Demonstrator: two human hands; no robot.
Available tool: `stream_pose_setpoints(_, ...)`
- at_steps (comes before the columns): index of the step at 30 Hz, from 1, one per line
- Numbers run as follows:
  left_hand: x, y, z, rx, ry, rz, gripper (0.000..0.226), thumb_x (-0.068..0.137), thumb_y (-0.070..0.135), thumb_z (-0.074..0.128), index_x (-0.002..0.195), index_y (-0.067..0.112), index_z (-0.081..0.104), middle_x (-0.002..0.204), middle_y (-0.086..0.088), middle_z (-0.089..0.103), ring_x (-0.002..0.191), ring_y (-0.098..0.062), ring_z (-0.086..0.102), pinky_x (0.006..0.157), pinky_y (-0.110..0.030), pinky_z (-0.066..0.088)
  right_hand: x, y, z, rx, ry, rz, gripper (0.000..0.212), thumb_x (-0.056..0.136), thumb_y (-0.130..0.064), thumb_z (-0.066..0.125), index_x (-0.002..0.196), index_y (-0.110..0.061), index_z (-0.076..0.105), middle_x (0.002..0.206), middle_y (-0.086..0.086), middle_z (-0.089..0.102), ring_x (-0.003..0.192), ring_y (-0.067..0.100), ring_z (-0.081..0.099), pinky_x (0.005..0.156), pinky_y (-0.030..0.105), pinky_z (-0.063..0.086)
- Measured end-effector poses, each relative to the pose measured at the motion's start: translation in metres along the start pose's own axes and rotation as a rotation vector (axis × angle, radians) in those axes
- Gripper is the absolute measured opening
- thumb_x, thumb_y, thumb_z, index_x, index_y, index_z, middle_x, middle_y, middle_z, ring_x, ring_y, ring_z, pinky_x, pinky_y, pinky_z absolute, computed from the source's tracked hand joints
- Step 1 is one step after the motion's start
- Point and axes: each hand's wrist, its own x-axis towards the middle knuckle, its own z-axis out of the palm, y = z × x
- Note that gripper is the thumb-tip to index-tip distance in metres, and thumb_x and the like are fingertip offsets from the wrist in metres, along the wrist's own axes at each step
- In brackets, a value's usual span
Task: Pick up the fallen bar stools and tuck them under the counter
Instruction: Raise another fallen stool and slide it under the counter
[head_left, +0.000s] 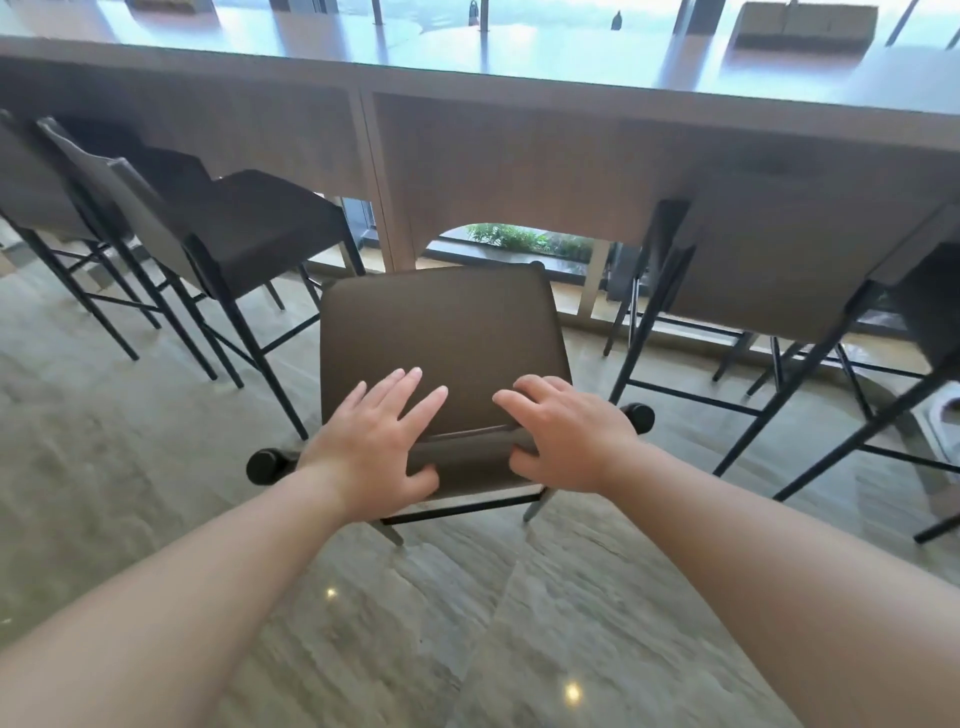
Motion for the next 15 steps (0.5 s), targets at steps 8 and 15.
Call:
stream_pose_setpoints(8, 0.076, -0.052, -0.011, -0.087, -0.082, -0.051, 0.088, 0.075, 0.067, 0.039, 0.151, 0.042, 0.002, 0.164, 0.000, 0.008, 0.149, -0.014, 0.000, 0.116, -0.035, -0.001, 0.088, 0.038, -0.021, 0.007, 0.001, -0.030, 0.055, 0.080, -0.055, 0.043, 0.130, -0.033, 0.037, 0.122, -0.003, 0.047, 0.114, 0.022, 0.046, 0.074, 0.044, 0.054)
stream_pose_setpoints(15, 0.123, -0.081, -0.019, -0.138, -0.141, -0.070, 0.088, 0.077, 0.068, 0.041, 0.151, 0.044, 0.000, 0.164, 0.003, 0.008, 0.150, -0.013, -0.001, 0.118, -0.036, 0.001, 0.140, 0.064, -0.030, 0.010, -0.011, -0.068, 0.058, 0.081, -0.058, 0.041, 0.133, -0.036, 0.033, 0.127, -0.003, 0.047, 0.118, 0.022, 0.046, 0.075, 0.042, 0.055)
